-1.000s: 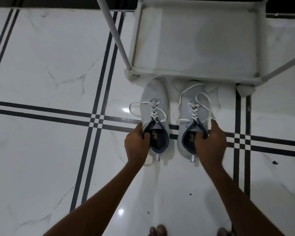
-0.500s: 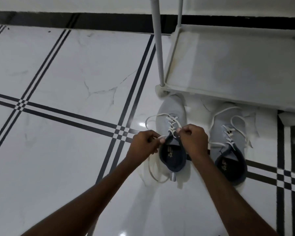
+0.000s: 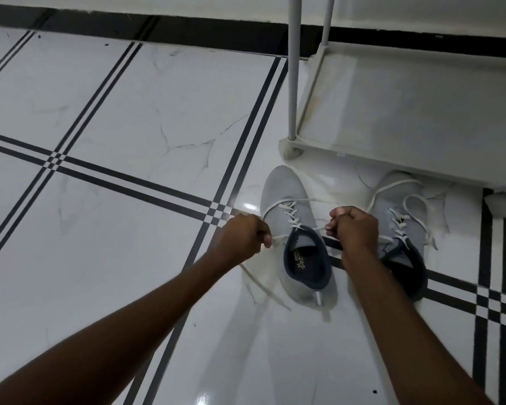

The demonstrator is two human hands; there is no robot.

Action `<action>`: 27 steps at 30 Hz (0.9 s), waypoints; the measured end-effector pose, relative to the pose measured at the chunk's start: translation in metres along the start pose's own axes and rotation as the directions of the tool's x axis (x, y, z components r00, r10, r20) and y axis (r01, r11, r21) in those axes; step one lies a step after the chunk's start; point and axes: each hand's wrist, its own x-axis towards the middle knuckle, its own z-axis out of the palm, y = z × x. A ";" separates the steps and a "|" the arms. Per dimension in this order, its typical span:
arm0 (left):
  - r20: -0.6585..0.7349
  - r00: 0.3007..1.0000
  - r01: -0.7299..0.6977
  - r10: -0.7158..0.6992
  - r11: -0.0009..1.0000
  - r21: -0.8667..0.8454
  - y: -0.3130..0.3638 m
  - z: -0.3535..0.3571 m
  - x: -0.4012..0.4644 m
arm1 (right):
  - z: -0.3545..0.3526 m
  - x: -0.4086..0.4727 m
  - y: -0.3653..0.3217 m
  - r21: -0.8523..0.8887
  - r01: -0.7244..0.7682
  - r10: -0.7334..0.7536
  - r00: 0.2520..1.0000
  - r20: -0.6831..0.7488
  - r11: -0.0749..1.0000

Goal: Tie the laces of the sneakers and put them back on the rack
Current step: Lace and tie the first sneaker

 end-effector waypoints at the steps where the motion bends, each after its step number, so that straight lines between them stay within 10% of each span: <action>1: 0.008 1.000 0.002 -0.002 1.000 -0.026 0.001 0.000 0.000 | 0.002 0.000 0.002 -0.032 0.025 -0.025 1.000 0.001 0.999; 9: 0.058 0.997 -0.049 0.050 0.999 -0.019 0.009 -0.020 0.010 | -0.005 -0.029 -0.001 -0.572 0.465 -0.572 0.820 -0.009 0.676; 13: -0.048 0.998 -0.055 0.051 0.994 -0.090 0.027 0.000 0.006 | 0.000 -0.036 0.007 -0.678 0.508 -0.414 0.854 0.315 0.532; 27: -0.169 0.984 -0.002 0.051 0.961 0.278 0.008 0.007 -0.002 | -0.007 -0.016 0.016 -0.621 0.505 -0.422 0.859 0.291 0.599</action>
